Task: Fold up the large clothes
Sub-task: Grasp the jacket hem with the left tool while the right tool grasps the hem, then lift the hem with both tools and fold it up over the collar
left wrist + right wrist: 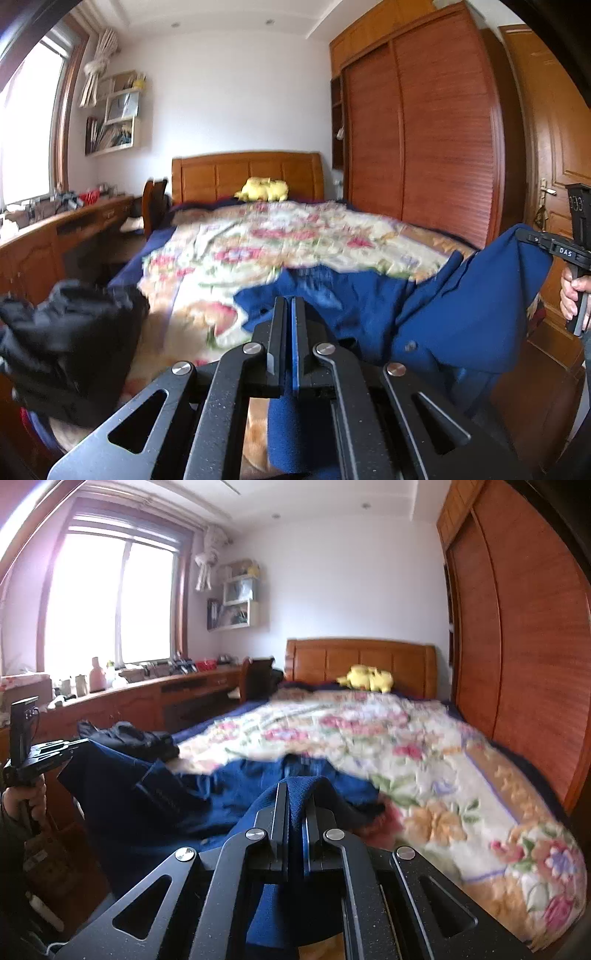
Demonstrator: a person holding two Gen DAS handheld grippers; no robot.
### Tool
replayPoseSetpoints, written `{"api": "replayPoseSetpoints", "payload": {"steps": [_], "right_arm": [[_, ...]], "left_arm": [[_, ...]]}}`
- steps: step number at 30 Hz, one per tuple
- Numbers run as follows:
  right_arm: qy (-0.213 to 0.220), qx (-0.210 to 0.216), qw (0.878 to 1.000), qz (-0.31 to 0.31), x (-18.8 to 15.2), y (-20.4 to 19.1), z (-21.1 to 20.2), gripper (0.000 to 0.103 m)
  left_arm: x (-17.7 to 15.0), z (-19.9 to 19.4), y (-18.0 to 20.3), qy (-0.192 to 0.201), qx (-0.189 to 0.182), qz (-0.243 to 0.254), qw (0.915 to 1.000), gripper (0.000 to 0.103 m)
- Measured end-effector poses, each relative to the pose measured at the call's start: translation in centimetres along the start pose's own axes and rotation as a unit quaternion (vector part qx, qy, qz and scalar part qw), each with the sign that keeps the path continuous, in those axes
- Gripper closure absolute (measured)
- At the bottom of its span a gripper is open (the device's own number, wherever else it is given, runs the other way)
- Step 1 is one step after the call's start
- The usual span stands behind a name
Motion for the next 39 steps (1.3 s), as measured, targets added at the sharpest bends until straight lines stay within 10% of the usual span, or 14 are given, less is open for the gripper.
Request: {"api": "replayPoseSetpoints", "payload": {"steps": [9, 25, 39], "right_arm": [[0.056, -0.011, 0.998, 0.003, 3.2, 2.5, -3.7, 0.099], [-0.089, -0.053, 0.994, 0.025, -4.6, 7.7, 12.2, 0.099], [-0.128, -0.066, 0.99, -0.003, -2.2, 7.9, 24.0, 0.099]], "left_arm": [[5.1, -2.5, -0.2, 0.052, 0.01, 0.022, 0.9984, 0.101], [-0.2, 10.6, -4.1, -0.04, 0.043, -0.003, 0.9983, 0.101], [-0.3, 21.3, -7.3, -0.092, 0.071, 0.004, 0.9932, 0.101]]}}
Point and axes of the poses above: each gripper's, at about its wrist camera, not at the fingertips, and z roughly the way its jaws point, y to its right, x to its top, the point moved 6 cm from there along z, roughly the way its jaws point, and after that the axes turned 4 degrees about -x, right-handed, at the moved point
